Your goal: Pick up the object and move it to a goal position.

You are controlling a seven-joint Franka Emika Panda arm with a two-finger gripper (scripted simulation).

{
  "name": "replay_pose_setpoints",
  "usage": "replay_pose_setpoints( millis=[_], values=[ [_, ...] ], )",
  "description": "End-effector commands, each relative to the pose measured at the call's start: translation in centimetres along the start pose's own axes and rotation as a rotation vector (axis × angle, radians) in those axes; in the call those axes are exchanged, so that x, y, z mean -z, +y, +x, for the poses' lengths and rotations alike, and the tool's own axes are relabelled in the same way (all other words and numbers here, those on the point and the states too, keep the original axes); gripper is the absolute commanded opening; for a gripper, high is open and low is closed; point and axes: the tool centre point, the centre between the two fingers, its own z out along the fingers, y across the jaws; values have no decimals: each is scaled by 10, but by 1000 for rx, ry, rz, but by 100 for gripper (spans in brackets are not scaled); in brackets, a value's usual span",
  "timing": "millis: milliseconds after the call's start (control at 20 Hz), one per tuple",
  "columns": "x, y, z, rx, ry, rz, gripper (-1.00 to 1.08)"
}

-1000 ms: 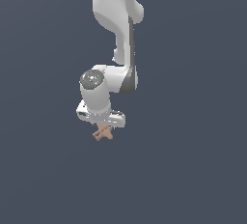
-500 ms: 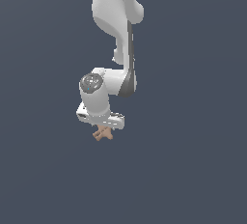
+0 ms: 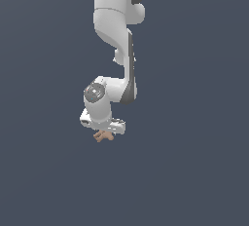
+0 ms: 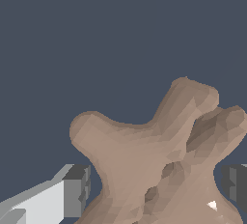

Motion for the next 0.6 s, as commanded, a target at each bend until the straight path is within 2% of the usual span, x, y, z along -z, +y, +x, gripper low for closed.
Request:
replay_pose_setpoints(
  millis=[0, 100, 150, 550],
  values=[
    [-6, 0, 0, 0, -1, 0, 100],
    [-7, 0, 1, 0, -1, 0, 100],
    [-7, 0, 1, 0, -1, 0, -100],
    [-7, 0, 1, 0, -1, 0, -100]
  ],
)
